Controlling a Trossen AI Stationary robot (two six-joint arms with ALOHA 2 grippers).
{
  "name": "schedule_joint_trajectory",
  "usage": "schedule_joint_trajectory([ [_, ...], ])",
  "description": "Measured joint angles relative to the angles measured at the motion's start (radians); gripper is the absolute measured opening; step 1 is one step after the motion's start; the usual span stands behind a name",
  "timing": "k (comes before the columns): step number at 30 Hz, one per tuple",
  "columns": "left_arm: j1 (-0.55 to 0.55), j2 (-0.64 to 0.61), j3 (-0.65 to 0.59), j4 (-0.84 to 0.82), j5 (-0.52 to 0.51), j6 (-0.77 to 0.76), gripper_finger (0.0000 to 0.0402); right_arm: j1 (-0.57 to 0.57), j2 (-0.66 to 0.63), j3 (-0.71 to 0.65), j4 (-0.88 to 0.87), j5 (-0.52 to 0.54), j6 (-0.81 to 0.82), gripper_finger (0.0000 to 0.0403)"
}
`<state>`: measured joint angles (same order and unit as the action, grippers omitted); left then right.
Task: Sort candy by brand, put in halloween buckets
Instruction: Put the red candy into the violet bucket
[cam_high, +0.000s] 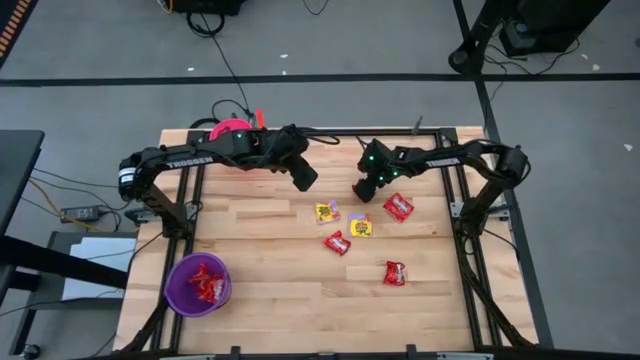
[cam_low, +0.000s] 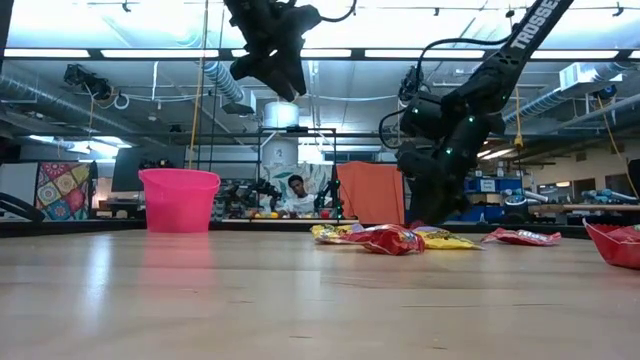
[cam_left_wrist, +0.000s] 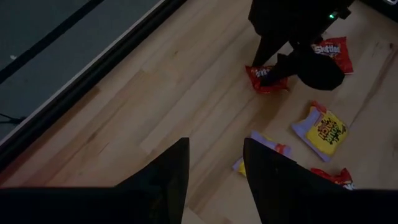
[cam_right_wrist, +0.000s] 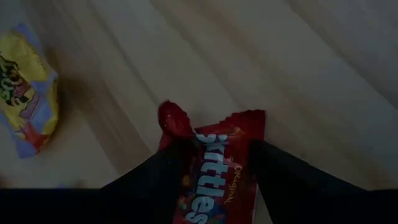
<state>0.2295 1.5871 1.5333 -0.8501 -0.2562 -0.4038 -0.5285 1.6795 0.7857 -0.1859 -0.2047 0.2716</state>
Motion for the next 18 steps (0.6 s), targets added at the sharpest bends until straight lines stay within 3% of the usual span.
schedule_joint_trajectory([
  [5,0.000,0.000,0.000,0.000,0.000,0.000,0.0158,0.005,-0.001,0.000,0.007,0.004,0.009,0.0167],
  [10,0.000,0.000,0.000,0.005,0.000,-0.001,0.0158,0.005,-0.004,0.000,0.032,-0.033,0.017,0.0081],
  [13,0.001,0.000,0.000,0.035,0.000,0.000,0.0158,0.003,-0.008,-0.001,0.048,-0.109,0.017,0.0021],
  [18,0.035,-0.011,0.000,0.078,0.067,0.001,0.0158,-0.018,-0.064,-0.002,0.106,-0.219,0.051,0.0013],
])
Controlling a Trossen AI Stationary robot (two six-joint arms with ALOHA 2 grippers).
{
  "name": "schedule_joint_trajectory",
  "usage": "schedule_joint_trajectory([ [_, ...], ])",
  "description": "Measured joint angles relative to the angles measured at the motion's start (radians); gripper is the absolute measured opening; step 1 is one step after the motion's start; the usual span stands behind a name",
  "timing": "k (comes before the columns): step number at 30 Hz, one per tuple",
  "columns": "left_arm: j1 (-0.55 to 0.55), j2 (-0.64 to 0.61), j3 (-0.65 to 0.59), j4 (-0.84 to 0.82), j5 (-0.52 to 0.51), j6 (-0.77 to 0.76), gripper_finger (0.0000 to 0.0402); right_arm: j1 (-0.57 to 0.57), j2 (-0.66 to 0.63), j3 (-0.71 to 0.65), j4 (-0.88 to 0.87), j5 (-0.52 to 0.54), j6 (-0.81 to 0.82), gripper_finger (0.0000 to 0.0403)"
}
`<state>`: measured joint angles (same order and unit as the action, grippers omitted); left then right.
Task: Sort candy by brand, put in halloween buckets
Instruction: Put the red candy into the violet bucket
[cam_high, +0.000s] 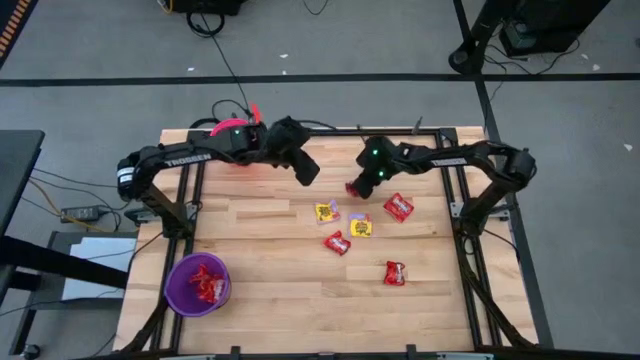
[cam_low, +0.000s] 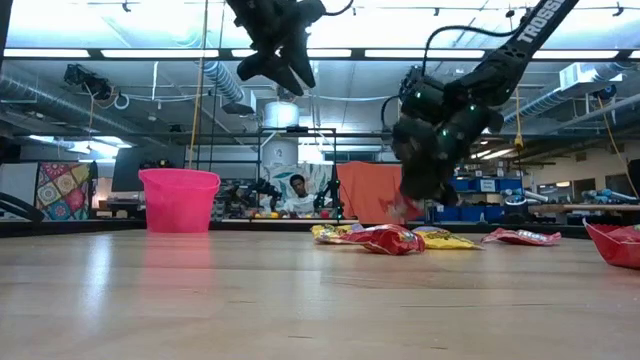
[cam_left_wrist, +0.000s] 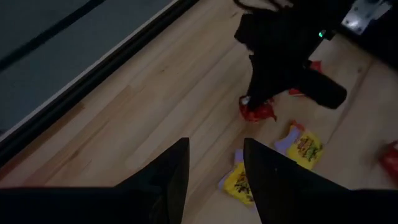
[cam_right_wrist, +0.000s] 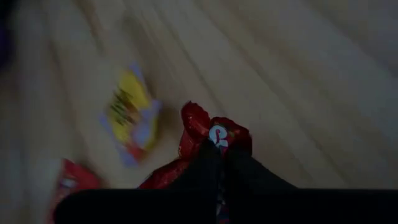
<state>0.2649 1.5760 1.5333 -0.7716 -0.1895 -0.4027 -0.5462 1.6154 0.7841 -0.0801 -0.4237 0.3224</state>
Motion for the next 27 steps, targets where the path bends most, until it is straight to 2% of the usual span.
schedule_joint_trajectory([
  [5,0.054,-0.030,0.000,0.076,0.125,-0.036,0.0158,-0.059,-0.123,0.000,0.094,-0.092,0.064,0.0012],
  [9,0.101,-0.060,0.000,0.217,0.257,-0.095,0.0158,-0.125,-0.256,0.000,0.237,-0.143,0.137,0.0012],
  [12,0.132,-0.062,0.001,0.372,0.374,-0.154,0.0158,-0.165,-0.362,0.001,0.390,-0.172,0.218,0.0012],
  [15,0.157,-0.056,0.000,0.565,0.482,-0.280,0.0158,-0.193,-0.455,0.001,0.503,-0.172,0.280,0.0012],
  [17,0.168,-0.052,0.001,0.677,0.516,-0.363,0.0158,-0.205,-0.509,0.001,0.554,-0.161,0.302,0.0012],
  [20,0.174,-0.049,0.001,0.760,0.532,-0.414,0.0158,-0.211,-0.568,0.001,0.576,-0.124,0.309,0.0012],
  [27,0.166,-0.039,0.001,0.776,0.536,-0.439,0.0158,-0.147,-0.579,0.001,0.596,-0.065,0.307,0.0011],
])
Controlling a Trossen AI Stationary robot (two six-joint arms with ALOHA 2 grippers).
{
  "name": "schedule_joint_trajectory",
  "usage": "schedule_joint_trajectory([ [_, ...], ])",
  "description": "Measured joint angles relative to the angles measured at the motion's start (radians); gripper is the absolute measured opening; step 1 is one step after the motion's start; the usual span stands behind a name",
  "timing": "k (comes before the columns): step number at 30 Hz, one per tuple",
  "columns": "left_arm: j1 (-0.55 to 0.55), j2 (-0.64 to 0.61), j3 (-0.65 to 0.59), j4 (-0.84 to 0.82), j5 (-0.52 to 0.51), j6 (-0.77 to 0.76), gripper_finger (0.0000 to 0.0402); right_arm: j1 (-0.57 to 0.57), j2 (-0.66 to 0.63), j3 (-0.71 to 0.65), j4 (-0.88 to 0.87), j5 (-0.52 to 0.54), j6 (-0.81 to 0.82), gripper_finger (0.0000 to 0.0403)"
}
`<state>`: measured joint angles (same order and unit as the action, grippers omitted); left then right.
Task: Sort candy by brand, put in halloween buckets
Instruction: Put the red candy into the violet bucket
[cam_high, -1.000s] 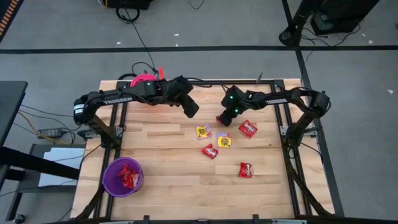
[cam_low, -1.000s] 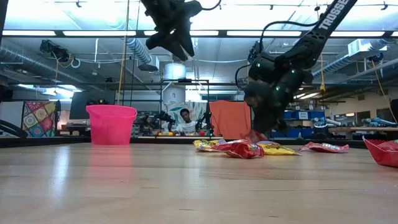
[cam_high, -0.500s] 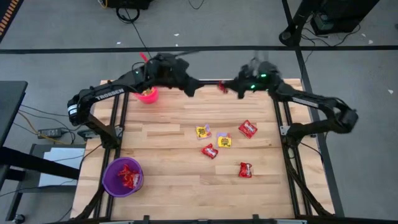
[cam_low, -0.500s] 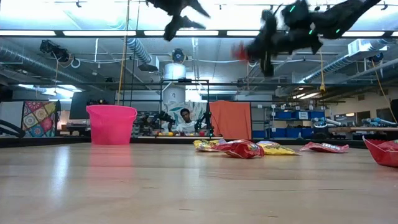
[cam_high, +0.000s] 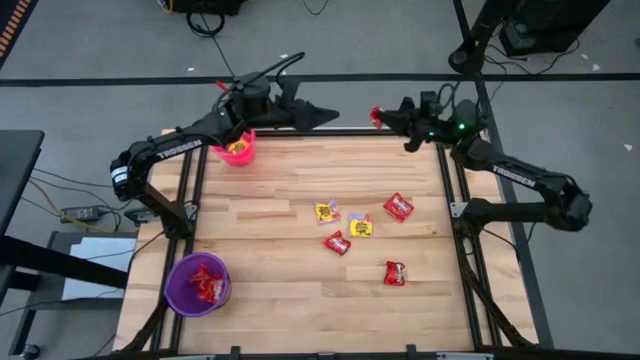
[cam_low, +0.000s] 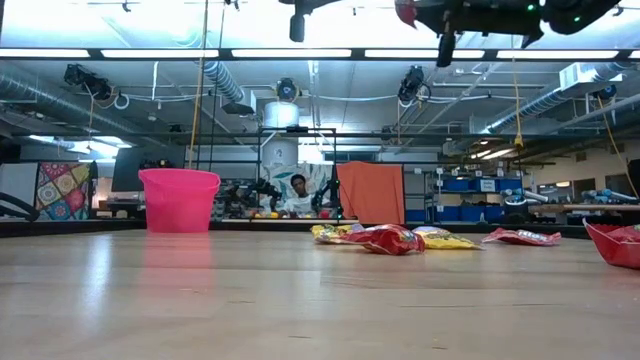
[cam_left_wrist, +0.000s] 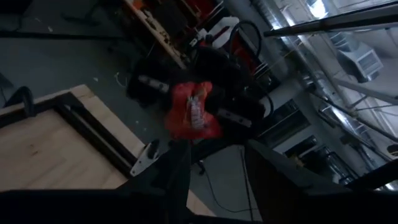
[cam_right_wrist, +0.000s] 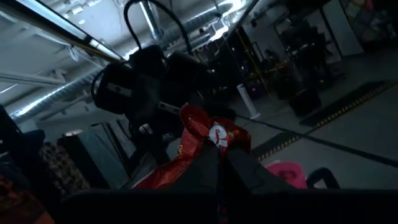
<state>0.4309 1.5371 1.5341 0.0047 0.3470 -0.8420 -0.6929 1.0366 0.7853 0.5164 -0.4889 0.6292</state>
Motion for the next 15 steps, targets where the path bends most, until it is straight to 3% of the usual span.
schedule_joint_trajectory([
  [5,-0.013,0.028,0.000,0.008,0.003,-0.002,0.0158,0.071,0.083,0.027,0.073,0.042,0.007,0.0010],
  [15,-0.014,0.040,-0.001,0.025,0.008,-0.001,0.0158,0.131,0.233,0.187,0.074,-0.006,-0.007,0.0009],
])
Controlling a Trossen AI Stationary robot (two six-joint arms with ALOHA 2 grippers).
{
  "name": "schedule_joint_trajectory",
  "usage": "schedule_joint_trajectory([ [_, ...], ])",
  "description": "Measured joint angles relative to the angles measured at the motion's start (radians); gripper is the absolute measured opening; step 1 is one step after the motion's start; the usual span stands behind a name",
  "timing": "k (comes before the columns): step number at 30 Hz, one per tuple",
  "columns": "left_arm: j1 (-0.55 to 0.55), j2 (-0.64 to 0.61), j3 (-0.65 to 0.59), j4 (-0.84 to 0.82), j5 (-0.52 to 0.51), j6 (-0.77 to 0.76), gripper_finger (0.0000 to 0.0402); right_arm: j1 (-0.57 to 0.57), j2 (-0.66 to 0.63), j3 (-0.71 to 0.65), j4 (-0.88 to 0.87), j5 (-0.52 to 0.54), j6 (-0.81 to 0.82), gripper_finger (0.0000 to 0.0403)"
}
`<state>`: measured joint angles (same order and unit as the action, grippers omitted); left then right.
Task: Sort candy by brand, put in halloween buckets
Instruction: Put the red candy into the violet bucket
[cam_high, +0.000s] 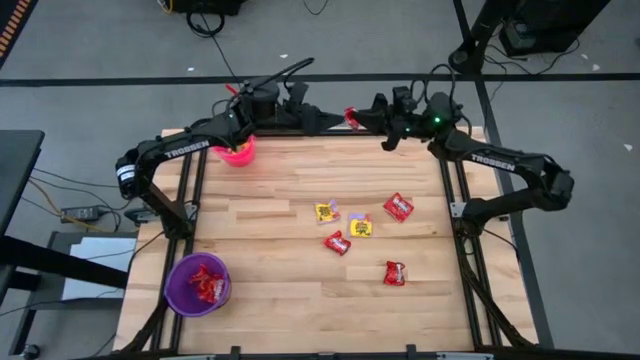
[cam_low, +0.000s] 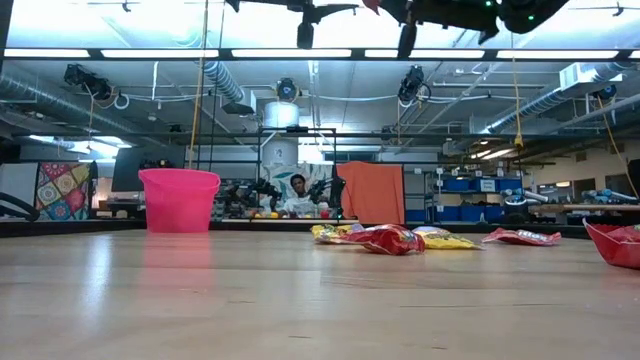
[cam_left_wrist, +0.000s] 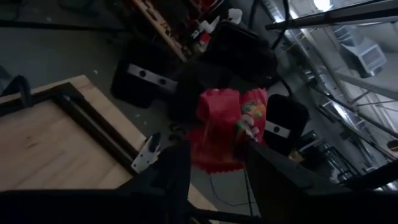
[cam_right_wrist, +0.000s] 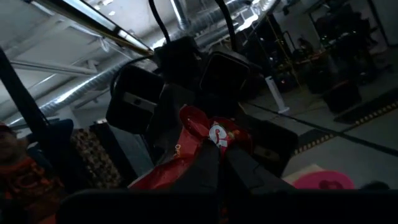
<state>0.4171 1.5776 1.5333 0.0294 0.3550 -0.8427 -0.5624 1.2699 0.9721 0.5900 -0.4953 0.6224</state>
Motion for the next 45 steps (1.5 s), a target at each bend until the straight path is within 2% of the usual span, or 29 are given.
schedule_joint_trajectory([
  [5,0.000,-0.002,0.000,0.031,0.007,-0.001,0.0158,0.027,0.038,0.045,-0.013,-0.004,-0.023,0.0009],
  [20,0.000,0.000,0.000,0.044,0.016,0.023,0.0156,0.032,0.052,0.045,-0.026,-0.022,-0.024,0.0007],
  [24,0.000,0.000,0.000,0.044,0.021,0.024,0.0125,0.032,0.052,0.045,-0.024,-0.022,-0.024,0.0007],
  [30,0.001,0.000,0.000,0.069,0.036,0.027,0.0044,0.031,0.051,0.045,-0.004,-0.022,-0.020,0.0007],
  [37,0.001,0.000,0.000,0.087,0.079,0.048,0.0038,0.036,0.051,0.044,0.029,-0.049,-0.012,0.0008],
  [45,-0.001,-0.002,0.000,0.126,0.128,0.038,0.0019,0.041,0.053,0.043,0.079,-0.102,0.016,0.0089],
])
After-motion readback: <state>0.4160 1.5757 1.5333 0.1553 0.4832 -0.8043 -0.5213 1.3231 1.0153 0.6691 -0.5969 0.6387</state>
